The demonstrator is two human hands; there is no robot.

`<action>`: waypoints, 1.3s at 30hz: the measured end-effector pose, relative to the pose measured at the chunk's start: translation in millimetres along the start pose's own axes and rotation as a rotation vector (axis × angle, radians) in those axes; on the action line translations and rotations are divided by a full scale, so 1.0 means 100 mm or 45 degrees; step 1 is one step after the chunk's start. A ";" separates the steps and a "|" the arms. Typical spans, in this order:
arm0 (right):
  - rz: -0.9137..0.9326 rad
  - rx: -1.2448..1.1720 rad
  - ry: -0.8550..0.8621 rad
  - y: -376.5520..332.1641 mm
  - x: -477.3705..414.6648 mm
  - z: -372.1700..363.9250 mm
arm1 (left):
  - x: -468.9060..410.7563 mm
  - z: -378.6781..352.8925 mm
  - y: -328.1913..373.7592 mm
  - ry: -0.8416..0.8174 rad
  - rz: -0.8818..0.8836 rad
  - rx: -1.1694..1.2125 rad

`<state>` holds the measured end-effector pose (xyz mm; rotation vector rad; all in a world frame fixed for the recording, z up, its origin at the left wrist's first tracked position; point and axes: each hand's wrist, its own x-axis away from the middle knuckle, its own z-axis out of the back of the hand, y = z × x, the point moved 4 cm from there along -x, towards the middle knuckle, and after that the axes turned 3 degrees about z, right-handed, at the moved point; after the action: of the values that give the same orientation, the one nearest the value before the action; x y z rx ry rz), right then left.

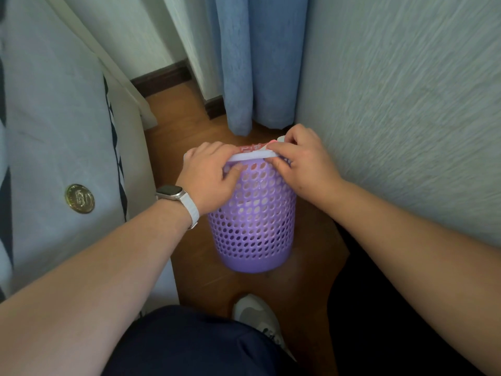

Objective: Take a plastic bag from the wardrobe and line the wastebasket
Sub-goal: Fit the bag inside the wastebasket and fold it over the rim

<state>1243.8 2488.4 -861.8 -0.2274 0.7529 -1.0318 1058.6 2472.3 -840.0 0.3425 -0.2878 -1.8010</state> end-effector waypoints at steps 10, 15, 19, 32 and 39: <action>0.043 -0.182 -0.137 -0.20 0.04 -0.12 | -0.06 -0.01 0.18 0.041 -0.110 -0.165; -0.031 -0.241 -0.250 -0.22 0.05 -0.12 | -0.06 0.01 0.12 0.075 -0.054 -0.133; -0.023 -0.169 0.012 -0.08 -0.03 0.04 | -0.04 0.02 0.15 0.072 -0.099 -0.137; 0.002 -0.206 -0.144 -0.01 -0.01 -0.03 | -0.04 0.02 0.15 0.031 0.014 0.088; 0.012 -0.216 -0.125 -0.04 -0.02 -0.07 | -0.05 0.03 0.24 -0.016 -0.134 -0.054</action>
<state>1235.9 2489.4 -864.3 -0.4171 0.7519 -0.9416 1079.8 2470.8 -827.7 0.3215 -0.2437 -1.9106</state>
